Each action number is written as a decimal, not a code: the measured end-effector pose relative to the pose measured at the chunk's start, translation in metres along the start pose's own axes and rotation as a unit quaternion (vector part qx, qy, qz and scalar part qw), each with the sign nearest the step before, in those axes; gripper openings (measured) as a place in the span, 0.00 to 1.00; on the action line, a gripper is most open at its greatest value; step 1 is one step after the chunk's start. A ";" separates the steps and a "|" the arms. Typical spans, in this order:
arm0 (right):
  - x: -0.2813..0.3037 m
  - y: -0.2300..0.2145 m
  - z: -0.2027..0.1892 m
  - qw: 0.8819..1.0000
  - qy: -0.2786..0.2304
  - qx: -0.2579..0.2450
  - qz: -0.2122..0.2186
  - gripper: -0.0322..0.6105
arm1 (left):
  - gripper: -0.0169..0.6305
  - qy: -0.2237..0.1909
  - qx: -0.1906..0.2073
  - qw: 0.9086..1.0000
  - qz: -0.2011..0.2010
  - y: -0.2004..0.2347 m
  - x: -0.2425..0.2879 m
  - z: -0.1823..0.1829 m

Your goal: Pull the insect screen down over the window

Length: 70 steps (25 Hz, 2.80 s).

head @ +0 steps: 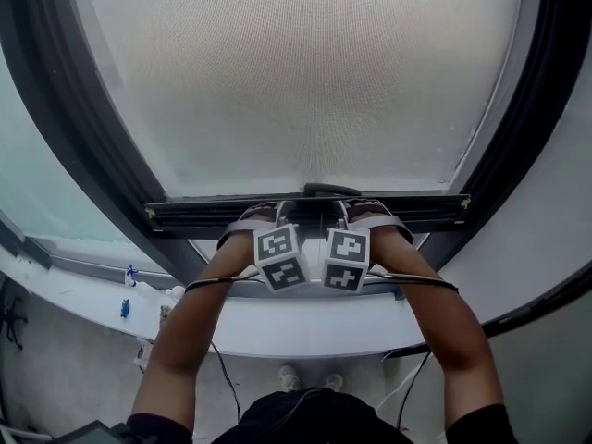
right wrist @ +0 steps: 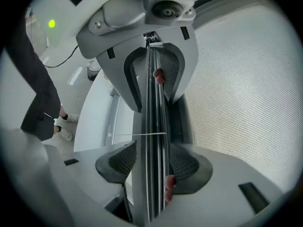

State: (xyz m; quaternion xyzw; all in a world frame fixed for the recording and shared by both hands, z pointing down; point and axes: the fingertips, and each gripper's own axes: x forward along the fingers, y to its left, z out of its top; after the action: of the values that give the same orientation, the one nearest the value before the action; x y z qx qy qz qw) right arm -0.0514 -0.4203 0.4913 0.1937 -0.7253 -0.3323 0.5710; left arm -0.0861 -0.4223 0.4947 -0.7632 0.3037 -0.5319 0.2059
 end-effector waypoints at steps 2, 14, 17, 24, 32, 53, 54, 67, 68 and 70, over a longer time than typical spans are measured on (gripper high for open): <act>0.006 0.007 -0.001 1.000 0.001 0.000 0.006 0.40 | 0.34 0.003 -0.002 1.000 -0.005 -0.007 0.007 -0.003; 0.024 0.023 -0.005 1.000 0.005 -0.003 0.009 0.40 | 0.34 0.000 -0.026 1.000 -0.008 -0.020 0.023 -0.011; 0.025 0.023 -0.005 1.000 0.004 -0.002 0.007 0.40 | 0.34 0.002 -0.025 1.000 -0.007 -0.020 0.024 -0.011; 0.025 0.039 -0.014 0.999 0.026 -0.009 0.036 0.40 | 0.34 0.009 -0.023 1.000 -0.014 -0.031 0.030 -0.015; 0.035 0.034 -0.006 1.000 -0.002 0.006 0.001 0.40 | 0.34 0.011 -0.005 1.000 0.013 -0.026 0.035 -0.020; 0.037 0.030 -0.005 1.000 -0.005 0.009 -0.019 0.40 | 0.34 0.005 -0.007 1.000 0.009 -0.028 0.030 -0.014; 0.036 0.030 -0.005 1.000 -0.007 0.012 -0.019 0.40 | 0.34 0.001 -0.010 1.000 0.009 -0.028 0.030 -0.014; 0.038 0.027 -0.004 0.999 -0.007 0.029 -0.030 0.40 | 0.34 -0.001 -0.012 0.999 0.034 -0.024 0.034 -0.014; 0.038 0.028 -0.004 0.999 -0.004 0.028 -0.031 0.40 | 0.34 0.001 -0.015 0.999 0.038 -0.024 0.033 -0.013; 0.038 0.029 -0.004 0.999 -0.003 0.025 -0.032 0.40 | 0.34 0.010 -0.014 0.999 0.046 -0.025 0.033 -0.014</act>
State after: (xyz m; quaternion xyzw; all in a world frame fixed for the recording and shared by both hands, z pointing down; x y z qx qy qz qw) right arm -0.0548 -0.4267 0.5389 0.2296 -0.7285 -0.3328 0.5530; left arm -0.0846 -0.4261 0.5382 -0.7459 0.3480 -0.5249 0.2167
